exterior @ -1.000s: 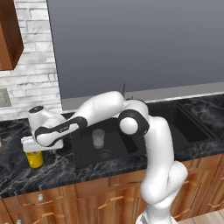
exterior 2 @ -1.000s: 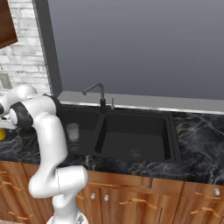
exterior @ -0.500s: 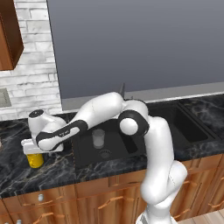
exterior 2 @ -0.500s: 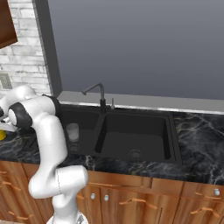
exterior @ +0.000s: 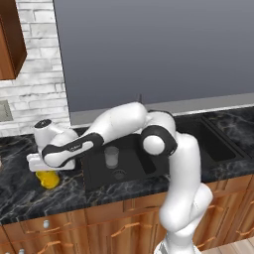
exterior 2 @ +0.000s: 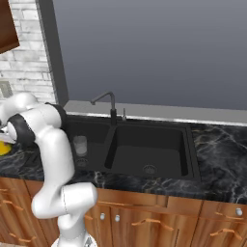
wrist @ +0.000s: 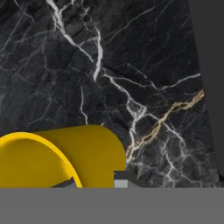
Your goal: Place the glass cup in the left basin and the mug in the right basin of the sink.
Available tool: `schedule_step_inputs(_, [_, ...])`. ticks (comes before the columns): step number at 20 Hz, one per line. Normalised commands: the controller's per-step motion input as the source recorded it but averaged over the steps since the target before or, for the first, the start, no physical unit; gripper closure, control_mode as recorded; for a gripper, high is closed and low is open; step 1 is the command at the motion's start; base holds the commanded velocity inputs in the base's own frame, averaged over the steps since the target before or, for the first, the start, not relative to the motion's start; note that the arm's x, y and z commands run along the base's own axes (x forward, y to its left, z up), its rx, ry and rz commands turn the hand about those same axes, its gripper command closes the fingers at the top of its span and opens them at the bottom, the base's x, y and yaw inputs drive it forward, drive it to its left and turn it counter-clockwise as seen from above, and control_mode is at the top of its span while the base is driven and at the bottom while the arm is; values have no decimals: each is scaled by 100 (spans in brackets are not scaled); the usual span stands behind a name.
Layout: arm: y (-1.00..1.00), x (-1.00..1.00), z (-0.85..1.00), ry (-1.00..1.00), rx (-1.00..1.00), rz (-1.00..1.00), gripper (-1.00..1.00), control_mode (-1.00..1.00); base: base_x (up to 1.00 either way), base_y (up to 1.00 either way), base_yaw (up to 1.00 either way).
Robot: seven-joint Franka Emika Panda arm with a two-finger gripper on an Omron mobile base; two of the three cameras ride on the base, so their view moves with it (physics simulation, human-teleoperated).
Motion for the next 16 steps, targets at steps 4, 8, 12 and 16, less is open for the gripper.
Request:
schedule_step_inputs(4, [-85,-25,28,-3,9,-7,100,-100,0,0,0])
schedule_step_inputs(8, [-94,-10,21,-1,8,-8,100,-100,0,0,0])
schedule_step_inputs(12, [-93,0,17,1,5,-16,100,-100,0,0,0])
schedule_step_inputs(16, [-86,0,48,5,14,-13,100,-100,0,0,0])
